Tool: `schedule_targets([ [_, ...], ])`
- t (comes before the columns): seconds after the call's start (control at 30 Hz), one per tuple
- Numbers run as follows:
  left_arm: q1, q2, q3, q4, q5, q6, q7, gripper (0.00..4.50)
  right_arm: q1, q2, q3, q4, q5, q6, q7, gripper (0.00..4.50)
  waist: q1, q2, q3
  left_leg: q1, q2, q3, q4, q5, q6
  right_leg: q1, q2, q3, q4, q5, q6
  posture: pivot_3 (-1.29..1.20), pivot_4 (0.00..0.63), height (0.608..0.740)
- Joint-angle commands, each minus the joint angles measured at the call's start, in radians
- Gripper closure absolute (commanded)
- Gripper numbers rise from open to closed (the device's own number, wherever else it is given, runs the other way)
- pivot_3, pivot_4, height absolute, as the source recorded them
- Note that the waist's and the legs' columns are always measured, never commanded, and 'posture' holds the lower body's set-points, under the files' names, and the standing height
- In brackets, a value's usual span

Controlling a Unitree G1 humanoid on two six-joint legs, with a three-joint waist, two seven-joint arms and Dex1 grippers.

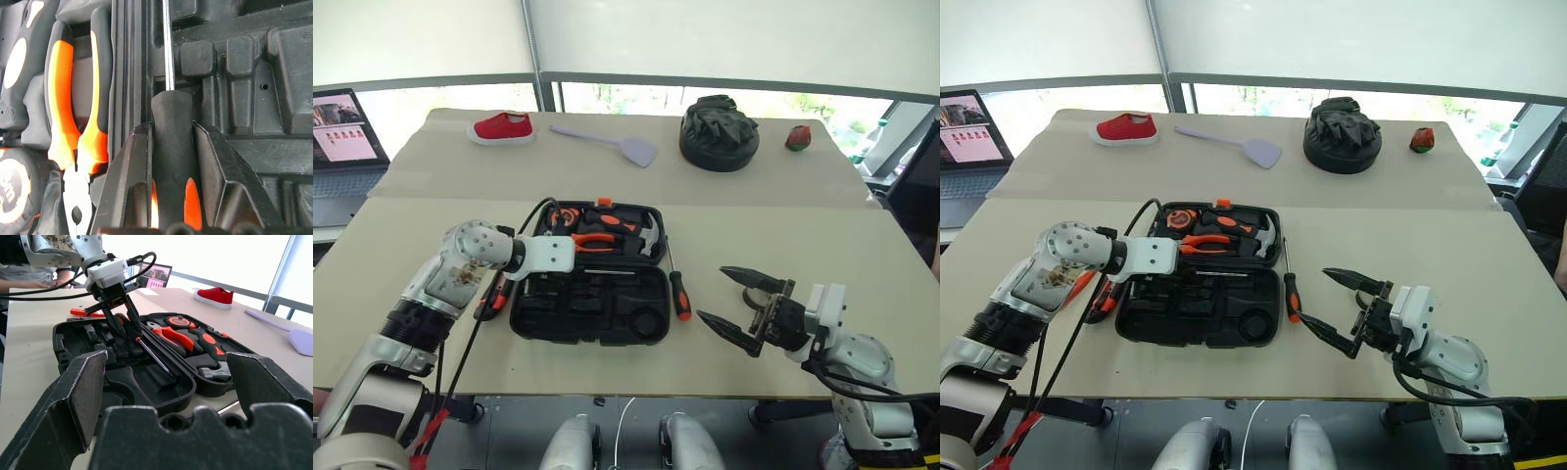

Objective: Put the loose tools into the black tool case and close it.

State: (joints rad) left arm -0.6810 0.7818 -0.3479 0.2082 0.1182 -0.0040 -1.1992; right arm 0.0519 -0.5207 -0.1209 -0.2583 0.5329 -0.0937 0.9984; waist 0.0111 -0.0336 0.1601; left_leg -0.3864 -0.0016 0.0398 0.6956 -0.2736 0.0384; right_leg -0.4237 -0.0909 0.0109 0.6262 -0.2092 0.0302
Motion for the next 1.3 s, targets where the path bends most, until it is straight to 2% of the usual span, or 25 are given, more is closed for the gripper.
schedule_targets([
  [0.03, 0.008, -0.004, -0.012, 0.007, 0.038, -0.027, 0.008, 3.69, -0.007, 0.0, -0.007, -0.036, 0.008, -0.002, -0.008, 0.0, 0.0, 0.0, 0.0, 0.0, 0.0, 0.0, 0.0, 0.0, 0.0, 0.0, 0.0, 0.0, 0.0, 0.0, 0.0, 0.0, 0.15, 0.74],
  [0.07, 0.01, -0.006, -0.011, 0.013, 0.029, -0.036, -0.002, 3.69, -0.007, 0.0, -0.006, -0.039, 0.008, 0.0, -0.01, 0.0, 0.0, 0.0, 0.0, 0.0, 0.0, 0.0, 0.0, 0.0, 0.0, 0.0, 0.0, 0.0, 0.0, 0.0, 0.0, 0.0, 0.15, 0.74],
  [0.13, 0.031, -0.017, 0.011, -0.013, -0.041, -0.05, -0.046, 2.7, -0.009, 0.001, -0.004, -0.041, 0.008, 0.003, -0.014, 0.0, 0.0, 0.0, 0.0, 0.0, 0.0, 0.0, 0.0, 0.0, 0.0, 0.001, 0.0, 0.0, 0.0, 0.0, 0.0, 0.0, 0.15, 0.74],
  [0.23, 0.036, -0.033, 0.045, -0.024, -0.082, -0.064, -0.049, 1.86, -0.012, 0.001, 0.0, -0.041, 0.008, 0.005, -0.017, 0.0, 0.002, 0.001, -0.001, 0.001, 0.0, 0.0, 0.0, 0.0, 0.0, 0.001, -0.001, 0.0, 0.0, 0.0, 0.0, 0.0, 0.15, 0.74],
  [0.33, 0.02, -0.066, 0.103, -0.008, -0.108, -0.107, 0.012, 0.75, -0.018, 0.001, 0.008, -0.037, 0.007, 0.007, -0.019, 0.0, 0.001, 0.001, 0.0, 0.0, 0.0, 0.0, 0.0, 0.0, 0.0, 0.001, -0.001, 0.0, 0.0, 0.0, 0.0, 0.0, 0.15, 0.74],
  [0.4, 0.022, -0.081, 0.143, -0.018, -0.146, -0.102, 0.035, 0.3, -0.017, 0.001, 0.011, -0.038, 0.008, 0.008, -0.022, 0.0, 0.001, 0.001, 0.0, 0.0, 0.0, 0.0, 0.0, 0.0, 0.0, 0.0, 0.0, 0.0, 0.0, 0.0, 0.0, 0.0, 0.15, 0.74],
  [0.5, 0.085, -0.074, 0.229, -0.085, -0.266, 0.029, 0.02, 0.3, -0.017, 0.002, 0.015, -0.034, 0.009, 0.009, -0.023, 0.0, -0.005, 0.001, 0.0, 0.0, 0.0, 0.0, 0.0, 0.0, 0.0, 0.0, 0.0, 0.0, 0.0, 0.0, 0.0, 0.0, 0.15, 0.74],
  [0.53, 0.104, -0.068, 0.241, -0.088, -0.284, 0.05, 0.013, 0.76, -0.016, 0.003, 0.017, -0.033, 0.009, 0.008, -0.024, 0.0, -0.009, 0.001, 0.0, 0.0, 0.0, 0.0, 0.0, 0.0, 0.0, 0.0, 0.0, 0.0, 0.0, 0.0, 0.0, 0.0, 0.15, 0.74],
  [0.7, 0.152, -0.099, 0.279, -0.037, -0.306, 0.134, 0.078, 2.34, -0.014, 0.013, 0.027, -0.033, 0.003, 0.006, -0.029, 0.0, -0.012, 0.001, 0.0, 0.001, 0.001, -0.001, 0.0, 0.0, 0.0, 0.0, 0.0, 0.0, 0.0, 0.0, 0.0, 0.0, 0.15, 0.74],
  [0.9, 0.201, -0.134, 0.232, -0.022, -0.255, 0.137, 0.116, 4.46, -0.022, 0.019, 0.028, -0.029, -0.001, 0.006, -0.03, 0.0, -0.002, 0.001, 0.0, 0.0, 0.0, 0.0, 0.0, 0.0, 0.0, 0.0, -0.001, 0.0, 0.0, 0.0, 0.0, 0.0, 0.15, 0.74],
  [1.3, 0.235, -0.145, 0.104, -0.014, -0.124, 0.204, 0.147, 4.49, -0.014, 0.02, 0.025, -0.034, -0.005, 0.009, -0.041, 0.0, 0.003, 0.005, -0.004, 0.004, 0.0, 0.0, 0.0, 0.0, 0.0, 0.004, -0.001, 0.0, 0.0, 0.0, 0.0, 0.0, 0.15, 0.74],
])
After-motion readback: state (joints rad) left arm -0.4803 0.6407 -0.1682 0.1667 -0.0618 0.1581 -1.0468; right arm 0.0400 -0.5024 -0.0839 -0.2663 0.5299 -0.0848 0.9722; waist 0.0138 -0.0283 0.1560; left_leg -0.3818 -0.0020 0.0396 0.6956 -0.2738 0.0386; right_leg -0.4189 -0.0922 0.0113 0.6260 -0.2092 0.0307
